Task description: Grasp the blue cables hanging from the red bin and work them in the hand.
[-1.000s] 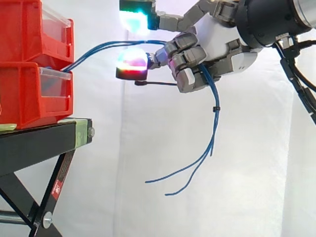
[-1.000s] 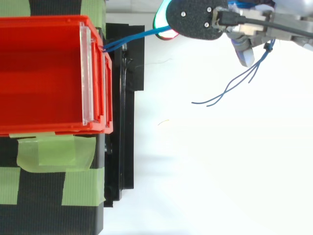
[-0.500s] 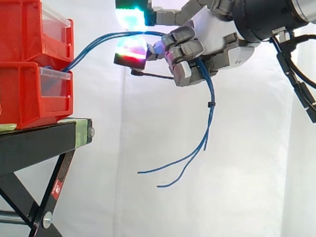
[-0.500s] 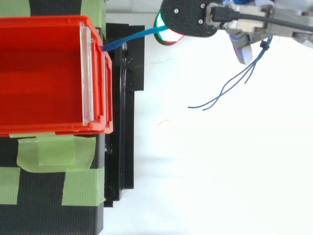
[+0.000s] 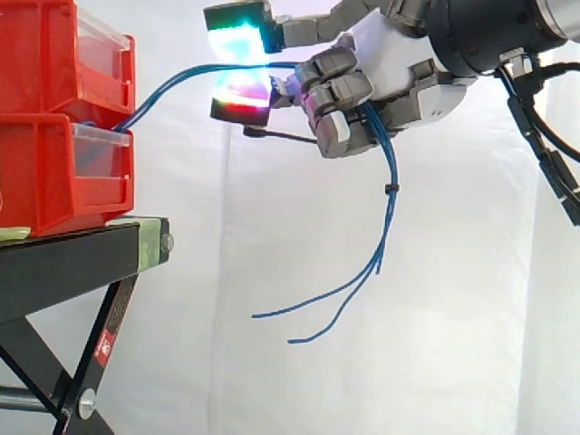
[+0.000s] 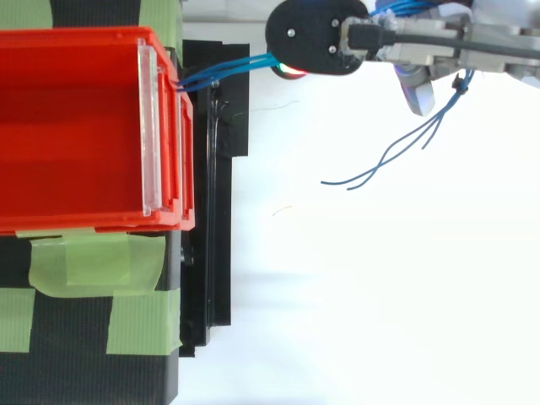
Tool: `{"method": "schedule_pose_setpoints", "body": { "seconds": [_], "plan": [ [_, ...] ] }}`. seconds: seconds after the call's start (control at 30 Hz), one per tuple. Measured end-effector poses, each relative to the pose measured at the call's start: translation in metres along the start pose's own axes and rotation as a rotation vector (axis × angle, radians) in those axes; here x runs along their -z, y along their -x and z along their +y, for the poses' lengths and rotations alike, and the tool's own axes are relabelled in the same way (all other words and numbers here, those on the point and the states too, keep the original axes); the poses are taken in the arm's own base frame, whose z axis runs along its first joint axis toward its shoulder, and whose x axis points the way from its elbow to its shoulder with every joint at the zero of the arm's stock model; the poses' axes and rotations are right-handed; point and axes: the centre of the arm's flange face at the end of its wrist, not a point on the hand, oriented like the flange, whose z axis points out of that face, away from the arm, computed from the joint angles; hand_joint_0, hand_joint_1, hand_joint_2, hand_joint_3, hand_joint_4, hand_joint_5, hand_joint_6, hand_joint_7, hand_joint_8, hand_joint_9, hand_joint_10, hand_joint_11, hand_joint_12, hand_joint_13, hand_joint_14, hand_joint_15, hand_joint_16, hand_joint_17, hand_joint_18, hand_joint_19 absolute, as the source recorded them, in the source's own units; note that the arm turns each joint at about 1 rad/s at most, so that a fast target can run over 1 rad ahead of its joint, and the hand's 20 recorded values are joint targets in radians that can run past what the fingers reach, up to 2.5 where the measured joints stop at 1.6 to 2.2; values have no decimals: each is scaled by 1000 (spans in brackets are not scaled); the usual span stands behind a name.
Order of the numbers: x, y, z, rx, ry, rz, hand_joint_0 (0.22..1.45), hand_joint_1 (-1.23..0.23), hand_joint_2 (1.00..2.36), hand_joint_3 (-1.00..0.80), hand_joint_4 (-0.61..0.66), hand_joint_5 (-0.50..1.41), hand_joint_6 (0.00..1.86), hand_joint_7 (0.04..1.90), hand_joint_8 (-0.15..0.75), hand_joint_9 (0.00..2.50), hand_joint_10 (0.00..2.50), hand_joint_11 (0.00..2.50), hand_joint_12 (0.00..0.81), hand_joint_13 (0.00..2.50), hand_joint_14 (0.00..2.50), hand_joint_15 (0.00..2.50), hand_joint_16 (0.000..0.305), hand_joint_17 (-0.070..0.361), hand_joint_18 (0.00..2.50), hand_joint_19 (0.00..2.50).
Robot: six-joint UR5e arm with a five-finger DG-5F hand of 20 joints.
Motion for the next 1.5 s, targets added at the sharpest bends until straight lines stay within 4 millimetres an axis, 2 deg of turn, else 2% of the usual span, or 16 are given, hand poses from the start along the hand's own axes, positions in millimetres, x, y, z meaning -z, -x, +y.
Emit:
{"method": "schedule_pose_setpoints", "body": {
  "seconds": [0.1, 0.2, 0.27, 0.3, 0.33, 0.43, 0.53, 0.67, 0.73, 0.97, 1.07, 1.1, 1.13, 1.27, 1.4, 1.5],
  "plan": [
    [0, 0, 0, 1, -1, 1, 1021, -689, 1020, -227, 156, -80, 1183, 945, 511, 782, 2500, 2500, 522, 833, 2500, 1889, 60, 134, 1199, 1374],
    [0, 0, 0, 1, -1, 4, 999, -657, 1017, -156, 162, -83, 1183, 929, 511, 782, 2500, 2500, 522, 833, 2500, 1889, 60, 134, 1199, 1374],
    [0, 0, 0, 1, -2, 8, 965, -621, 1015, -273, 172, -33, 1031, 943, 511, 782, 2500, 2500, 522, 833, 2500, 1889, 60, 134, 1199, 1374],
    [0, 0, 0, 1, -2, 11, 957, -609, 1015, -342, 178, 14, 891, 988, 511, 782, 2500, 2500, 522, 833, 2500, 1889, 60, 134, 1199, 1374],
    [0, -1, 0, 1, -2, 14, 945, -581, 1016, -434, 174, 97, 628, 1091, 511, 782, 2500, 2500, 522, 833, 2500, 1889, 60, 134, 1199, 1374],
    [-1, -1, 0, -1, -1, 19, 949, -532, 1014, -615, 189, 188, 305, 1203, 511, 782, 2500, 2500, 522, 833, 2500, 1889, 60, 134, 1199, 1374],
    [-2, -1, 0, -4, 1, 22, 942, -528, 1013, -638, 201, 217, 139, 1275, 511, 782, 2500, 2500, 522, 833, 2500, 1889, 60, 134, 1199, 1374],
    [-2, -1, 0, -7, 1, 27, 910, -614, 1015, -541, 194, 193, 202, 1279, 511, 782, 2500, 2500, 522, 833, 2500, 1889, 60, 134, 1199, 1374],
    [-2, -2, 0, -8, 1, 30, 906, -646, 1015, -512, 213, 145, 429, 1186, 511, 782, 2500, 2500, 522, 833, 2500, 1889, 60, 134, 1199, 1374],
    [-2, -2, 0, -6, -4, 42, 928, -685, 1016, -521, 208, 96, 632, 1129, 511, 782, 2500, 2500, 522, 833, 2500, 1889, 60, 134, 1199, 1374],
    [-1, -2, -1, -5, -6, 47, 950, -689, 1016, -518, 197, 29, 850, 1042, 511, 782, 2500, 2500, 522, 833, 2500, 1889, 60, 134, 1199, 1374],
    [-1, -2, -1, -4, -7, 48, 934, -688, 1015, -563, 203, 21, 869, 1041, 511, 782, 2500, 2500, 522, 833, 2500, 1889, 60, 134, 1199, 1374],
    [-1, -2, -1, -3, -8, 50, 884, -684, 1012, -680, 207, 3, 892, 1016, 511, 782, 2500, 2500, 522, 833, 2500, 1889, 60, 134, 1199, 1374],
    [-1, -4, -1, -5, -11, 65, 783, -655, 1000, -1000, 228, 22, 813, 1041, 511, 782, 2500, 2500, 522, 833, 2500, 1889, 60, 134, 1199, 1374],
    [1, -8, -1, -6, -12, 92, 736, -650, 1000, -1000, 239, 31, 797, 1044, 511, 782, 2500, 2500, 522, 833, 2500, 1889, 60, 134, 1199, 1374],
    [1, -10, -1, -6, -10, 103, 801, -704, 1002, -933, 225, 29, 784, 1074, 511, 782, 2500, 2500, 522, 833, 2500, 1889, 60, 134, 1199, 1374]
  ]
}}
